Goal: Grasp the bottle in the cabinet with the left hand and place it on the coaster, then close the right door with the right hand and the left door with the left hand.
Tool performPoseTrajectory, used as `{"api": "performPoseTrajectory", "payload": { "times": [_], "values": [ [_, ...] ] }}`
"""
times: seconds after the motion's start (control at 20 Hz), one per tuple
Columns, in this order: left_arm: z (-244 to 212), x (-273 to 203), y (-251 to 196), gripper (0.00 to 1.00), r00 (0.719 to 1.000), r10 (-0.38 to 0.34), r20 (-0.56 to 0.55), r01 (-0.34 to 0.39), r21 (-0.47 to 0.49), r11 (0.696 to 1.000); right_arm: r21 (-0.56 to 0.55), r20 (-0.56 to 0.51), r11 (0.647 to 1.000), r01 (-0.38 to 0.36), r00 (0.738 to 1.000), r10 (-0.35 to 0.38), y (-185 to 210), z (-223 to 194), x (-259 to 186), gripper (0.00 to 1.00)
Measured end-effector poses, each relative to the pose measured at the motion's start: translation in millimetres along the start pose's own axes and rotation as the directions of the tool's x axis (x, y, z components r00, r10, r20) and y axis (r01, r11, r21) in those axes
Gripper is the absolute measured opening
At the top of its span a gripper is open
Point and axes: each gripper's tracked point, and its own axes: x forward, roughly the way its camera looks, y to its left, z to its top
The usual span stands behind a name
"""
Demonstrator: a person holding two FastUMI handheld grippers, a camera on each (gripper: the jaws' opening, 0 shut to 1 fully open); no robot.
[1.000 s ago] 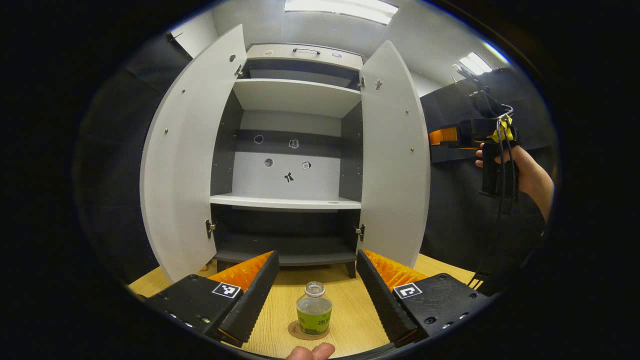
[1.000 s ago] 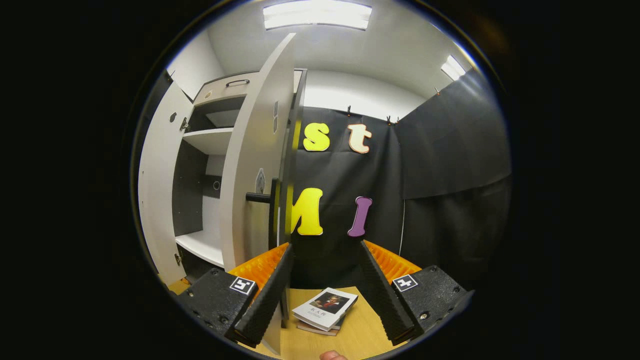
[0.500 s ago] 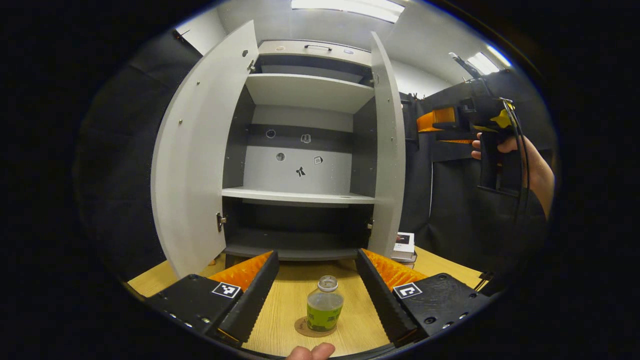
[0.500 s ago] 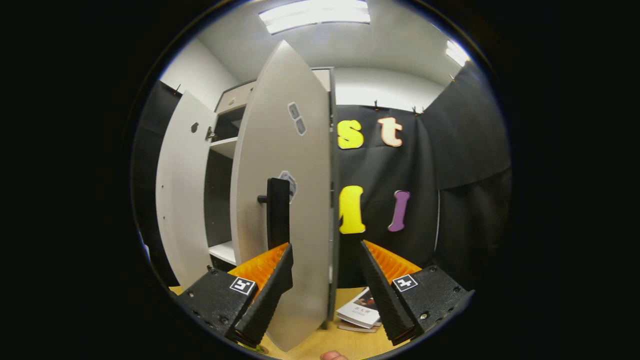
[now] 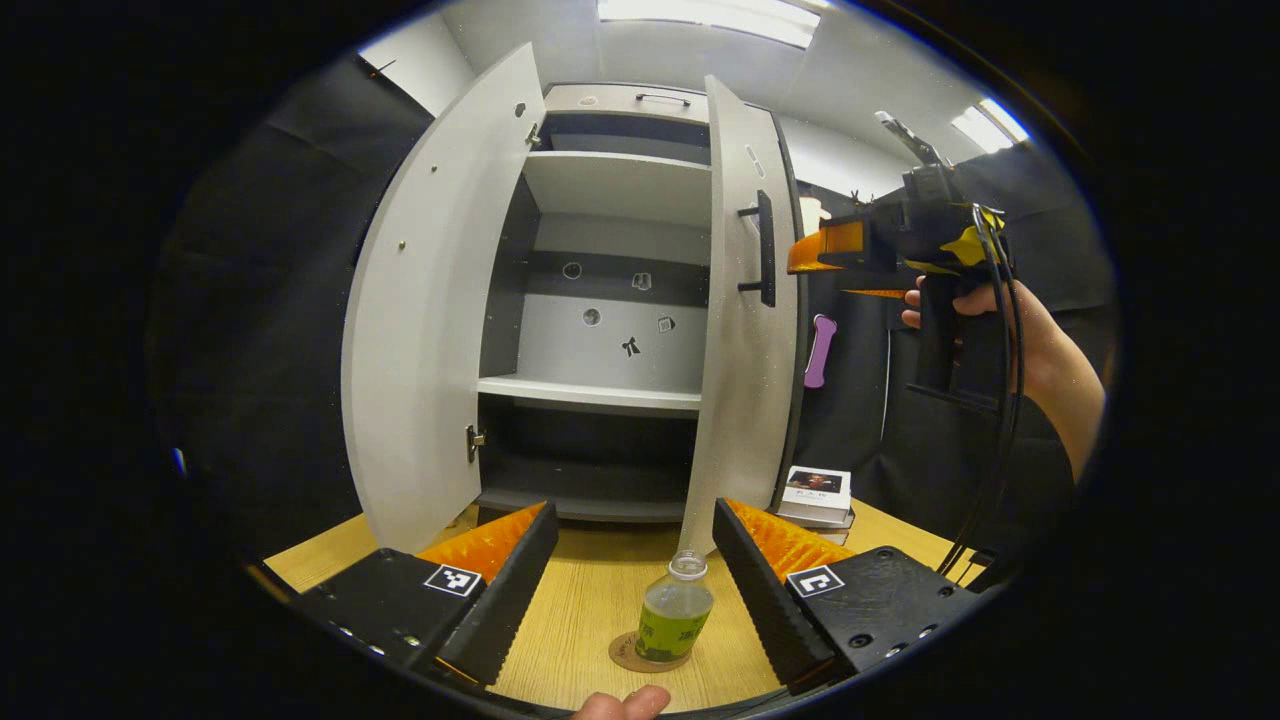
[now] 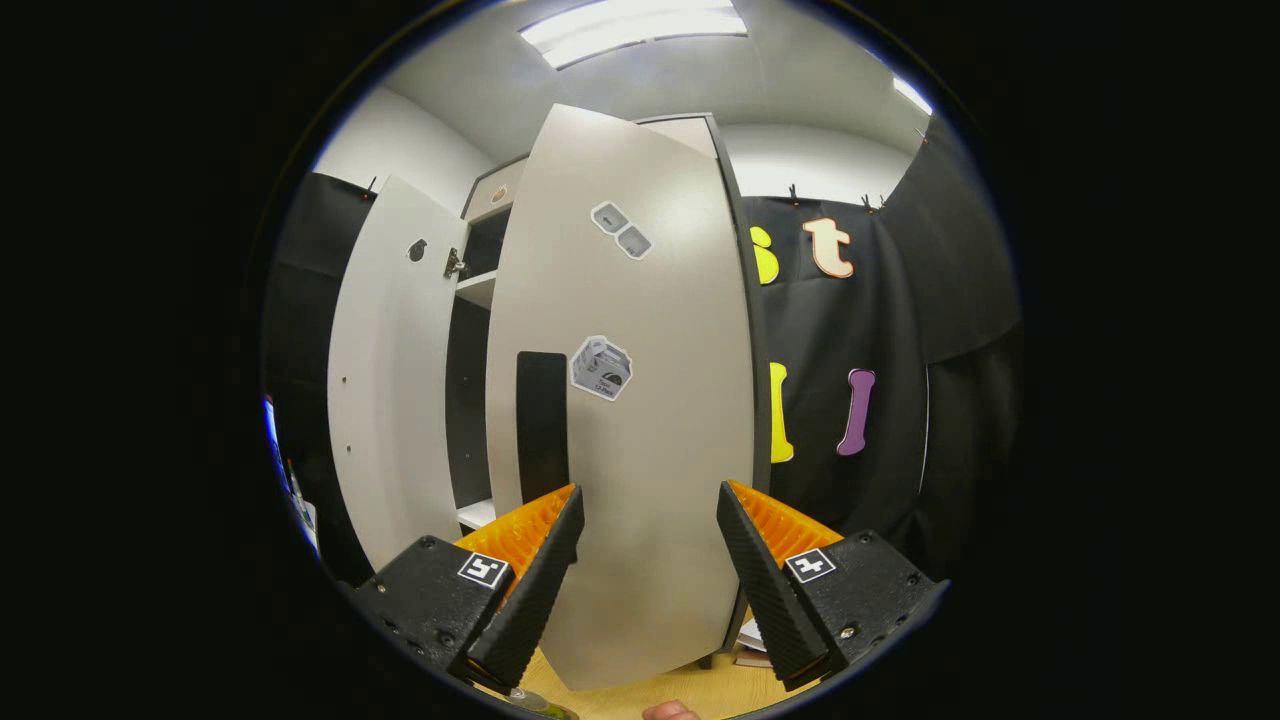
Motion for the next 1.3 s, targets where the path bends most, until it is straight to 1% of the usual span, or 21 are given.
{"api": "performPoseTrajectory", "payload": {
  "times": [0.2, 0.3, 0.45, 0.55, 0.7, 0.8, 1.0, 1.05, 1.1, 1.3],
  "values": [
    [3.0, 7.2, 7.3, 0.95, 1.000, 0.003, -0.012, -0.004, -0.011, 1.000, -0.019, 0.020, 1.000, 0.006, 1.000, -0.005, -4.5, 3.5, -15.4, 0.83],
    [13.0, 7.3, 3.4, 0.95, 1.000, -0.009, 0.007, 0.009, -0.027, 1.000, -0.015, 0.026, 1.000, 0.014, 1.000, -0.014, -6.0, 1.2, -27.9, 0.83],
    [27.0, 14.4, 1.3, 0.95, 0.999, -0.021, 0.037, 0.022, -0.022, 1.000, -0.002, 0.041, 1.000, 0.026, 0.999, -0.026, -5.1, -8.0, -49.0, 0.83],
    [33.1, 17.6, -1.8, 0.95, 0.998, -0.039, 0.046, 0.040, -0.022, 0.999, -0.010, 0.041, 0.999, 0.042, 0.998, -0.042, -5.8, -19.8, -60.8, 0.83],
    [38.6, 18.5, -4.9, 0.95, 0.997, -0.059, 0.052, 0.059, -0.002, 0.998, -0.018, -0.003, 0.998, 0.065, 0.998, -0.066, -7.8, -46.7, -76.9, 0.82],
    [42.3, 18.3, -7.8, 0.95, 0.996, -0.070, 0.058, 0.071, -0.007, 0.997, -0.001, -0.033, 0.996, 0.088, 0.996, -0.088, -9.9, -66.3, -87.2, 0.83],
    [40.9, 19.2, -5.8, 0.95, 0.996, -0.061, 0.059, 0.061, 0.004, 0.998, 0.011, -0.049, 0.991, 0.133, 0.990, -0.132, -12.3, -99.6, -102.1, 0.83],
    [40.3, 19.0, -5.0, 0.90, 0.997, -0.057, 0.056, 0.057, 0.008, 0.998, 0.020, -0.053, 0.991, 0.133, 0.990, -0.132, -10.8, -106.1, -105.9, 0.83],
    [39.5, 18.7, -5.1, 0.95, 0.997, -0.058, 0.055, 0.058, 0.010, 0.998, 0.036, -0.056, 0.989, 0.141, 0.989, -0.138, -10.4, -113.5, -110.9, 0.83],
    [35.4, 19.2, -6.7, 0.95, 0.997, -0.062, 0.047, 0.062, 0.000, 0.998, 0.067, -0.064, 0.980, 0.186, 0.981, -0.182, -15.1, -139.8, -129.7, 0.83]
  ]
}}
